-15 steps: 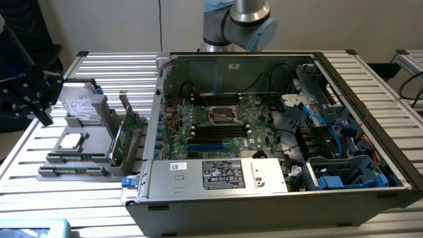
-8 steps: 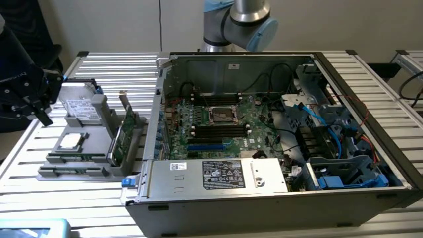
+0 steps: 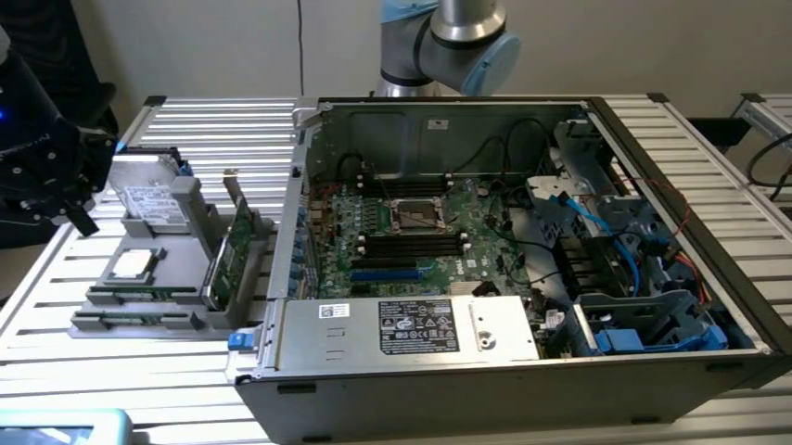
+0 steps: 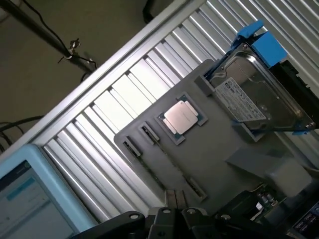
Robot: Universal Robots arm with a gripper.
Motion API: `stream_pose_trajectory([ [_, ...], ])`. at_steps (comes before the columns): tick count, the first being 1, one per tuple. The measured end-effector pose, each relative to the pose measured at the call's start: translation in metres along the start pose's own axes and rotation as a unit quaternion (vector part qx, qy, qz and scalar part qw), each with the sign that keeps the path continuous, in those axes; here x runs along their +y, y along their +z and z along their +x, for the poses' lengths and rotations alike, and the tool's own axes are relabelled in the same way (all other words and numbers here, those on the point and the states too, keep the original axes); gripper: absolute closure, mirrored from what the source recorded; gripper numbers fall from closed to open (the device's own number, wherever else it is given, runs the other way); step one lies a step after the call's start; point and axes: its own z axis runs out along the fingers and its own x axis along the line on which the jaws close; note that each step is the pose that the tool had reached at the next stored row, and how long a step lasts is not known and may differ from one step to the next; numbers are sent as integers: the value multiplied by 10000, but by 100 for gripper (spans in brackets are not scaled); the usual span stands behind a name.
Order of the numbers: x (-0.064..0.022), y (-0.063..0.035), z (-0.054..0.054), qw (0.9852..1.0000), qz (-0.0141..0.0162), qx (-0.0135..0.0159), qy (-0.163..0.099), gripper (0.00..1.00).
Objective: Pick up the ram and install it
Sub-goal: 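Pick up the ram and move it above insertion slot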
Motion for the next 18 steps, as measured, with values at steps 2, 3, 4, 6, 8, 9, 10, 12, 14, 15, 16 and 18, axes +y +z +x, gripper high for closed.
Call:
stream_pose_trajectory([
  [2,0,0,0,9998,-2,9,-182,89],
  [3,0,0,0,9996,-3,14,-273,89],
  [4,0,1,0,9993,-5,18,-362,89],
  [6,0,2,0,9985,-7,27,-545,89],
  [8,0,3,0,9973,-9,36,-732,89],
  [9,0,3,0,9967,-10,39,-816,89],
  [10,0,4,0,9959,-12,44,-905,89],
  [12,0,4,0,9939,-14,54,-1098,89],
  [14,-1,5,0,9918,-16,62,-1276,89],
  [15,-1,5,0,9906,-17,67,-1368,89],
  [16,-1,6,0,9893,-19,71,-1454,89],
  [18,-1,7,0,9864,-21,80,-1640,89],
])
